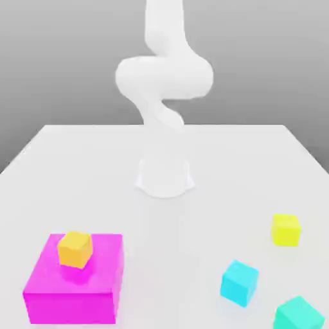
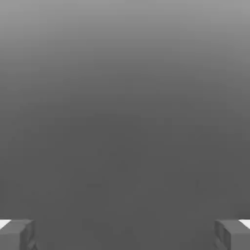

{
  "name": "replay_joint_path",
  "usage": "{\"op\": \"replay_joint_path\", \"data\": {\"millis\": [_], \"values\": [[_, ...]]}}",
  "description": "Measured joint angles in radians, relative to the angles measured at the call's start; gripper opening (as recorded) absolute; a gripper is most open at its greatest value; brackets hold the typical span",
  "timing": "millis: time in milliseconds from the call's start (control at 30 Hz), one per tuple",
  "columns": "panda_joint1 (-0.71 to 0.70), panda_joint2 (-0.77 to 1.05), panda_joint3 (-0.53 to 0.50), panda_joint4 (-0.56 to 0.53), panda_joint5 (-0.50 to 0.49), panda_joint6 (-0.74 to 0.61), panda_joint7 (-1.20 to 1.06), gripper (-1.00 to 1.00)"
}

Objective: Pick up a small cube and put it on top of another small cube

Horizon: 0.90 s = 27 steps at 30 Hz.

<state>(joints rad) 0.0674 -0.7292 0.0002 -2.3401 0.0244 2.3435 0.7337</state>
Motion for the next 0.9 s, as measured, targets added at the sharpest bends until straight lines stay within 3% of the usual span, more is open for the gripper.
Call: {"op": "replay_joint_path", "data": {"millis": [300, 600, 767, 900], "values": [[0.23, 0.258, 0.038, -0.145, 0.082, 0.156, -0.236, 0.0], [0.411, 0.509, 0.139, -0.288, 0.119, 0.311, -0.435, 0.0], [0.486, 0.648, 0.214, -0.369, 0.074, 0.401, -0.499, 0.0], [0.566, 0.763, 0.238, -0.427, -0.042, 0.475, -0.489, 0.0]]}}
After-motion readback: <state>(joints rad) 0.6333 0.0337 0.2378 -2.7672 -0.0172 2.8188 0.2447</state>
